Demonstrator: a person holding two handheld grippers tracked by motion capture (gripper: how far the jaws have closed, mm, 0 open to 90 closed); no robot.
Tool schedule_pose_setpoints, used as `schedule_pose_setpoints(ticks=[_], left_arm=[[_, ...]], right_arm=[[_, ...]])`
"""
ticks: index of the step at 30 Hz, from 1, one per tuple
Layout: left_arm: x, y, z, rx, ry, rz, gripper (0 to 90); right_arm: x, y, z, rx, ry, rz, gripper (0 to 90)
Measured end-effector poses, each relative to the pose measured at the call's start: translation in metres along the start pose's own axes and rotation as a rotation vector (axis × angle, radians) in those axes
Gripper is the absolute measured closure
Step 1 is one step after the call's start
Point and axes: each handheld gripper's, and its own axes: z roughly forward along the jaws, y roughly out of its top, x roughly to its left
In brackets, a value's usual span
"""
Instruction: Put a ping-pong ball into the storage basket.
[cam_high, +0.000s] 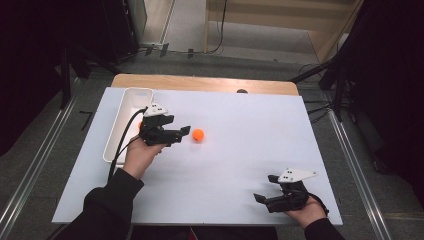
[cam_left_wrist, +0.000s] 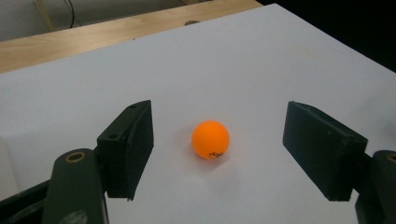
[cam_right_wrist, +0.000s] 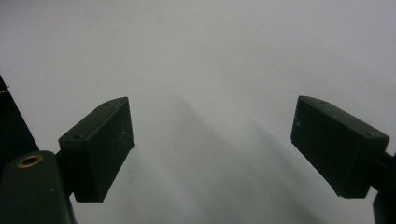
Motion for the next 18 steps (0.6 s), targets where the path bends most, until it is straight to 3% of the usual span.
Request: schedule_pose_setpoints(ticks=[6, 8, 10, 18], left_arm=[[-0.004, -0.004, 0.006, -0.018, 0.016, -0.004, 24.9], [-0.005, -0.004, 0.007, -0.024, 0.029, 0.012, 24.9], [-0.006, -0.005, 0.008, -0.031, 0.024, -0.006, 25.0], [-0.008, -0.008, 0.017, -0.026, 0.032, -0.007, 25.0]], right_arm=[[0.0, 0.0, 0.0, -0.001, -0.001, 0.0, 11.7], [0.0, 0.001, 0.001, -0.002, 0.0, 0.004, 11.7], [0.0, 0.001, 0.001, -0.003, -0.001, 0.012, 11.7], [-0.004, 0.004, 0.002, -0.026, -0.01, 0.031, 11.7]])
